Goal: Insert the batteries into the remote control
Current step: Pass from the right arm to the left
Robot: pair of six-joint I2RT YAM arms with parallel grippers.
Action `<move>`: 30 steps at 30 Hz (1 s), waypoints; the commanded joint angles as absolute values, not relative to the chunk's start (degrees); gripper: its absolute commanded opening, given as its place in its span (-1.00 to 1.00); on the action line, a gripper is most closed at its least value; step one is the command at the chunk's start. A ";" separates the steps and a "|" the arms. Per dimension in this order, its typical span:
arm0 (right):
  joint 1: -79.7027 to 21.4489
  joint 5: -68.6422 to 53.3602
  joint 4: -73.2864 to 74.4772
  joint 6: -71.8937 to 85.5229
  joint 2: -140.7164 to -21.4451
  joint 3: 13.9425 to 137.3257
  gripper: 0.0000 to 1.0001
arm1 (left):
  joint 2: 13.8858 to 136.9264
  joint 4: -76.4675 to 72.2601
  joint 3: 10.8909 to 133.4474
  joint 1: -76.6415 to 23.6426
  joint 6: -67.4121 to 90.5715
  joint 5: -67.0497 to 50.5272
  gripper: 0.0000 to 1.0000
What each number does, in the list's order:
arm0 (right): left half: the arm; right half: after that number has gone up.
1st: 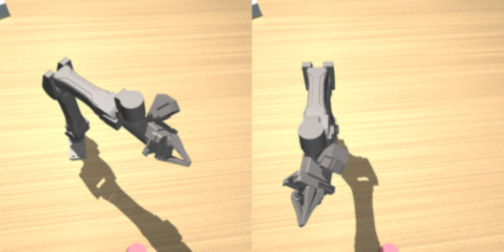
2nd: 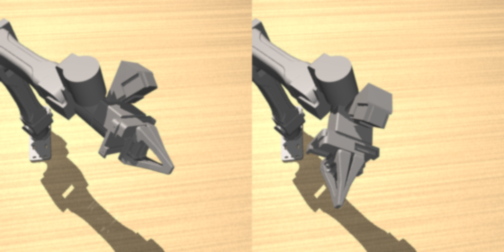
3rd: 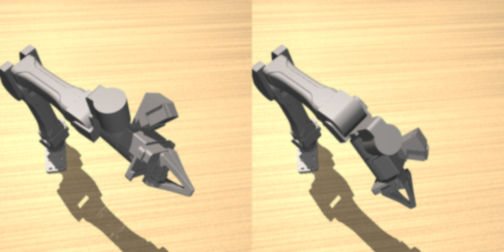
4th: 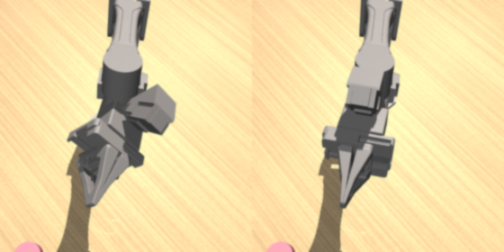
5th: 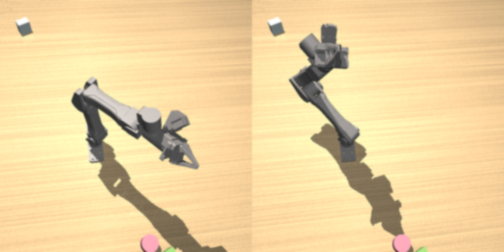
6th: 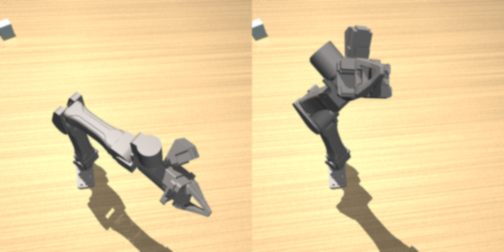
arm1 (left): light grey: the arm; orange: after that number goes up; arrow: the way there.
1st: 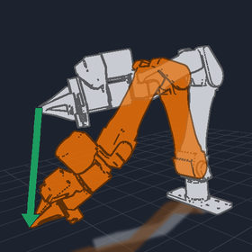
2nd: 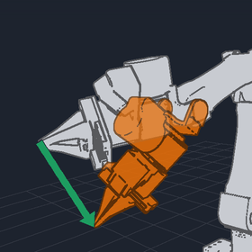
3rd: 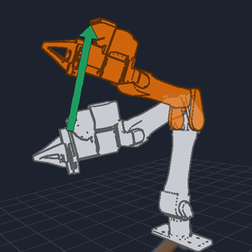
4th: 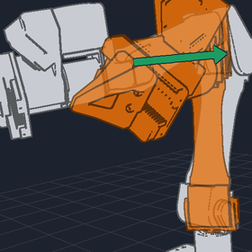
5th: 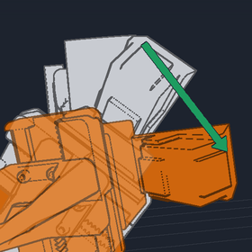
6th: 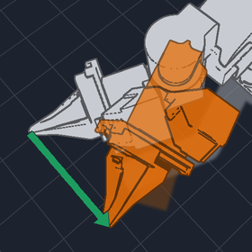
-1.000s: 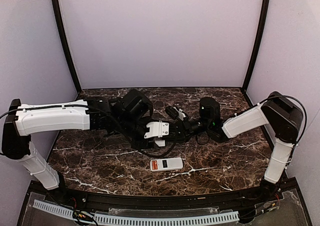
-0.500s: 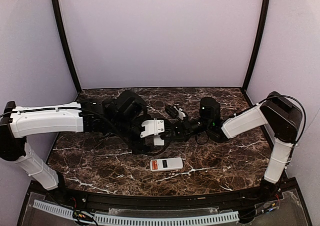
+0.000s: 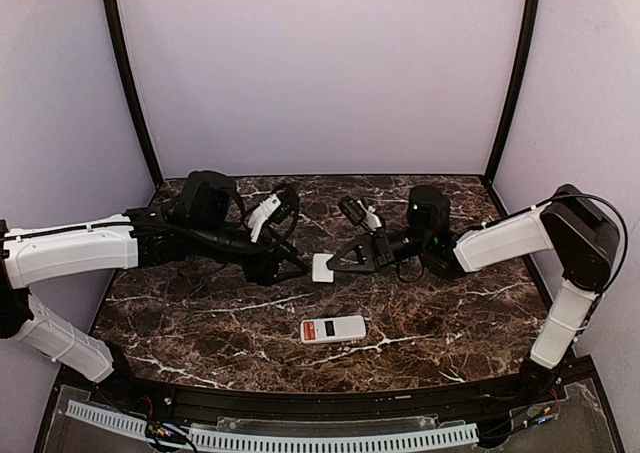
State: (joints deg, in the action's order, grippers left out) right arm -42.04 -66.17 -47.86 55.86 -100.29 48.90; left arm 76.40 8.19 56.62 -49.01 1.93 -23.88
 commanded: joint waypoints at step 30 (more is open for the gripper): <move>-42.58 -67.55 -52.53 56.03 -97.49 51.97 -1.00 | 79.52 -21.61 49.17 -45.62 30.22 -44.20 -0.40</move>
State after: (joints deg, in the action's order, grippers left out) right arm -42.06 -67.35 -50.61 56.23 -97.93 50.26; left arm 79.72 -14.31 51.40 -45.87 26.50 -38.72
